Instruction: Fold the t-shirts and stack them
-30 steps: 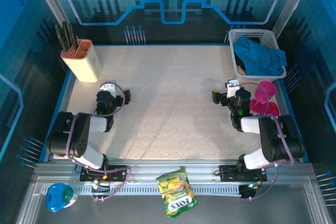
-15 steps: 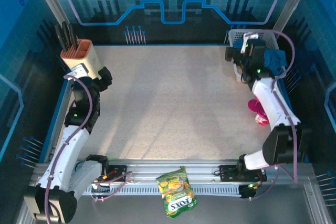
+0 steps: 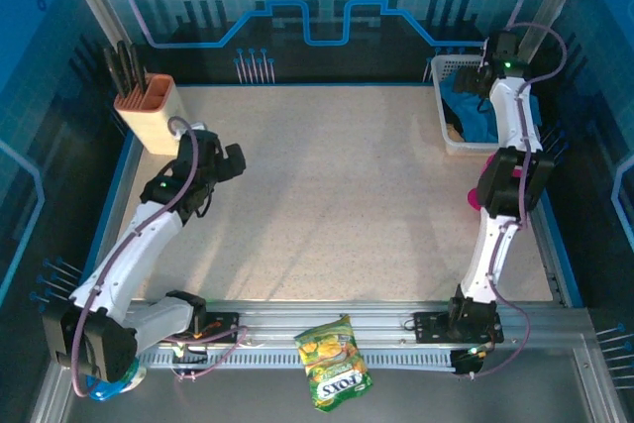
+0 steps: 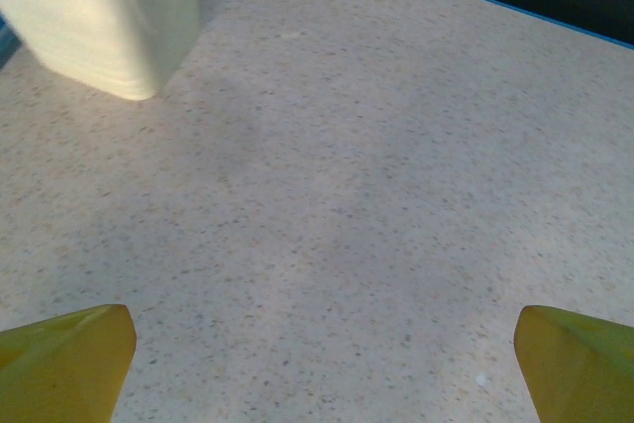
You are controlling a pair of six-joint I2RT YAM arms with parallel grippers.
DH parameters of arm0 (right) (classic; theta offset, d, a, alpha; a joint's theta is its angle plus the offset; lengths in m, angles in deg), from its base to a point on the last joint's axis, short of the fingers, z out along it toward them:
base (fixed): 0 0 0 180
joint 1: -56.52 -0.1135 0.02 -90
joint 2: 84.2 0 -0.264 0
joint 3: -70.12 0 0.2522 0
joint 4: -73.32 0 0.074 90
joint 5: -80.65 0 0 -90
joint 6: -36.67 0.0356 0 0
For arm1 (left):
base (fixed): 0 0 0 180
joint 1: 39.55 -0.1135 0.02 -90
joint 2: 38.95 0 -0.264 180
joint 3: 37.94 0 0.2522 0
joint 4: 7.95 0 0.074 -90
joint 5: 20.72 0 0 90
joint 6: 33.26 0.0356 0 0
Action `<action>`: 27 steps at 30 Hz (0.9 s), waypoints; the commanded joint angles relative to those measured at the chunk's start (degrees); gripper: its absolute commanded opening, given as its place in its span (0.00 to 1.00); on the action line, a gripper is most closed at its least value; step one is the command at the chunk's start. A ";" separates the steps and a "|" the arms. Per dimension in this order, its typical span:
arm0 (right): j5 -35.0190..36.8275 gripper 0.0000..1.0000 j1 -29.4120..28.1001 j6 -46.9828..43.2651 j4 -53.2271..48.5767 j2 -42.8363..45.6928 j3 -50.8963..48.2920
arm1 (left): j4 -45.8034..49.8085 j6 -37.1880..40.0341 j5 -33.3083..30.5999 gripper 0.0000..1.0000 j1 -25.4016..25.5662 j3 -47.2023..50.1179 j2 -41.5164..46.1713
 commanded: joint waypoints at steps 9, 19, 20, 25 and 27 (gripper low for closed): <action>-6.00 0.83 3.88 3.44 -7.40 -12.02 10.09 | 1.67 5.87 -5.60 0.99 10.20 -8.47 -7.23; -7.49 0.00 4.77 5.83 -5.81 -8.27 11.37 | 3.41 6.50 -8.94 0.99 13.40 -10.36 -6.32; -8.32 0.00 4.71 5.96 -4.83 -6.11 10.35 | 3.57 6.45 -9.07 0.99 13.61 -10.49 -5.84; -11.11 0.00 3.95 6.50 0.46 5.96 3.16 | 4.57 6.35 -8.79 0.99 14.66 -11.64 -3.32; -12.45 0.00 3.42 6.34 2.04 10.64 0.77 | 5.25 6.40 -8.64 0.99 15.13 -12.34 -2.65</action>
